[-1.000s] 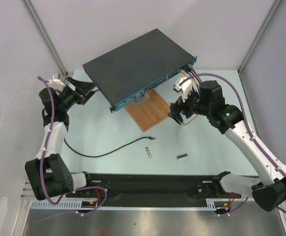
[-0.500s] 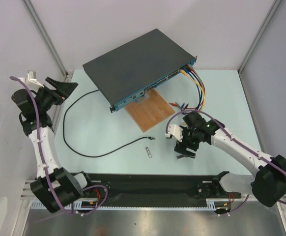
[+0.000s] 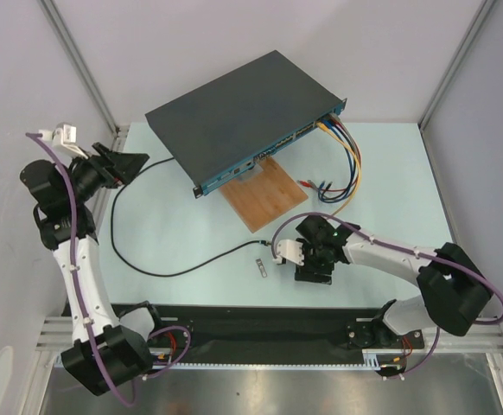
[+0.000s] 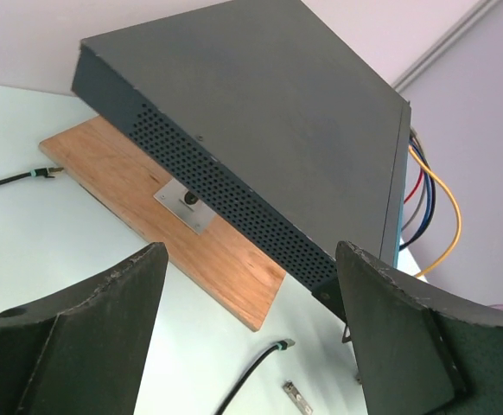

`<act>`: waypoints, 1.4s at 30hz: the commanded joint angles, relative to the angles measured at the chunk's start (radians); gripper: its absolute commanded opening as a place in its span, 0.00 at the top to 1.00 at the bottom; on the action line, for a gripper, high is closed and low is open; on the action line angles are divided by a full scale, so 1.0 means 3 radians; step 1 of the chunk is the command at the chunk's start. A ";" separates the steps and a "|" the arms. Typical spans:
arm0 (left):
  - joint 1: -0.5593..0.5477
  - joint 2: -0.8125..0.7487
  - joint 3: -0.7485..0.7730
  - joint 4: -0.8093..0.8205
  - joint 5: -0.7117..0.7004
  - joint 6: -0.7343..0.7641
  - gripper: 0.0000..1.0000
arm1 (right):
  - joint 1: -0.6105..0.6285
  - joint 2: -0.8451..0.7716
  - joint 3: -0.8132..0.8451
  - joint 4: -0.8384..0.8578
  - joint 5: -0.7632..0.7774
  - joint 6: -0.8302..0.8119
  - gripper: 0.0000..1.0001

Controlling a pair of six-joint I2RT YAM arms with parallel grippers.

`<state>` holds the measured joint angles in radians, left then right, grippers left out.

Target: Insert the plug into the switch port

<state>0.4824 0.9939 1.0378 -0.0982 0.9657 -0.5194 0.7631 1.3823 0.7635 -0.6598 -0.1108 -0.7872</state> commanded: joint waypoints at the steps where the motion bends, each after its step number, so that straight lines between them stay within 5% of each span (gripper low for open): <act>1: -0.0094 -0.0127 0.0192 -0.0051 0.0038 0.0253 0.16 | 0.0125 0.0117 -0.0024 0.0297 0.0119 -0.0015 0.29; 6: -0.0161 -0.0143 0.0263 -0.0132 -0.0008 0.0386 0.17 | 0.0243 0.0255 -0.0060 0.0420 0.0134 0.0062 0.41; 14: -0.0544 -0.0158 0.0539 -0.0414 -0.0212 0.0881 0.18 | 0.0080 0.0250 0.0026 0.0333 0.0048 0.0231 1.00; 22: -0.1708 -0.0087 0.0882 -0.0726 -0.0789 0.1649 0.16 | -0.0886 -0.0225 0.1105 -0.0050 -0.0994 0.1155 1.00; 27: -0.2516 -0.0097 0.0841 -0.0792 -0.1219 0.2063 0.16 | -0.1367 -0.0506 0.1642 0.0275 -0.1665 0.2548 1.00; 34: -0.3932 0.0327 0.1035 -0.1053 -0.2108 0.2329 0.15 | -0.1547 -0.0645 0.1863 0.1247 -0.1686 0.4330 1.00; 42: -0.4578 0.0843 0.1291 -0.0977 -0.2830 0.2192 0.17 | -0.1383 -0.0650 0.1755 0.1795 -0.1523 0.5063 1.00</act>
<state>-0.8574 1.2316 1.3582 -0.4137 0.2432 0.1474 0.3298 1.1931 1.2884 -0.2329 -0.5877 0.5999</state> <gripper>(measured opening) 0.832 0.065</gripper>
